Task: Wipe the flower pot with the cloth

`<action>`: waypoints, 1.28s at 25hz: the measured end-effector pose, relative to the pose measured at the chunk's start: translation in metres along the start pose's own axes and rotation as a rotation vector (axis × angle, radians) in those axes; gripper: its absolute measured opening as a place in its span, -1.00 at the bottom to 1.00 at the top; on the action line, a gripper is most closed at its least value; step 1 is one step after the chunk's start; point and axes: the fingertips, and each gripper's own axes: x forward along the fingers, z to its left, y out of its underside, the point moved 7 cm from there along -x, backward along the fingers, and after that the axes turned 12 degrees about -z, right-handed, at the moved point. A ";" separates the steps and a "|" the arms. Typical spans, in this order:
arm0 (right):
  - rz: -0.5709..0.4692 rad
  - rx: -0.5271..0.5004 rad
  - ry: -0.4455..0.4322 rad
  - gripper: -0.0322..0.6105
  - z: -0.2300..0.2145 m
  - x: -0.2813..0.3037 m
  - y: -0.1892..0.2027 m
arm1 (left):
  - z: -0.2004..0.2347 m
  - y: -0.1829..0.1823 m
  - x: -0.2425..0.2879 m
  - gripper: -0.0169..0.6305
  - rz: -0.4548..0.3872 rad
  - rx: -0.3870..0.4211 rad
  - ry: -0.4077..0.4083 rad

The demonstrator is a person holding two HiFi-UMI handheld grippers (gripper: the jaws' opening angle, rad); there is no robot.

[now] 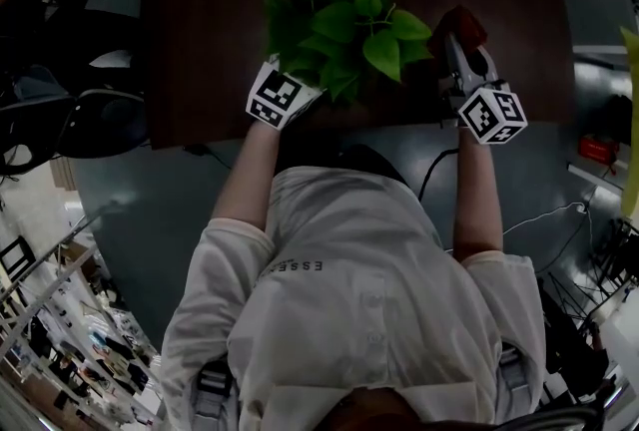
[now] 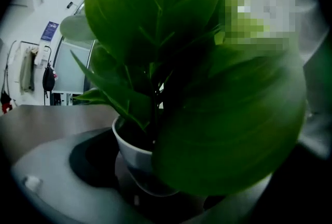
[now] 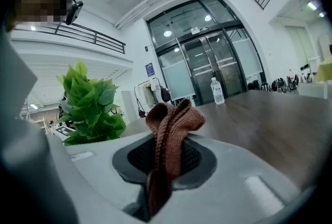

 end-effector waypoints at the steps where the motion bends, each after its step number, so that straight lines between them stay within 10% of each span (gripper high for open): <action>1: 0.003 0.000 -0.004 -0.75 0.002 0.001 0.000 | 0.000 0.000 0.000 0.76 0.010 0.003 -0.006; 12: 0.065 0.070 0.009 -0.75 0.036 -0.019 0.015 | -0.006 -0.015 -0.068 0.95 0.001 -0.064 -0.227; 25: 0.094 -0.098 -0.117 -0.75 0.121 -0.101 -0.007 | -0.082 -0.118 -0.181 -0.88 -0.141 0.115 -0.555; 32: 0.084 -0.190 -0.115 -0.75 0.158 -0.153 -0.002 | -0.131 -0.129 -0.219 -0.90 -0.167 0.016 -0.605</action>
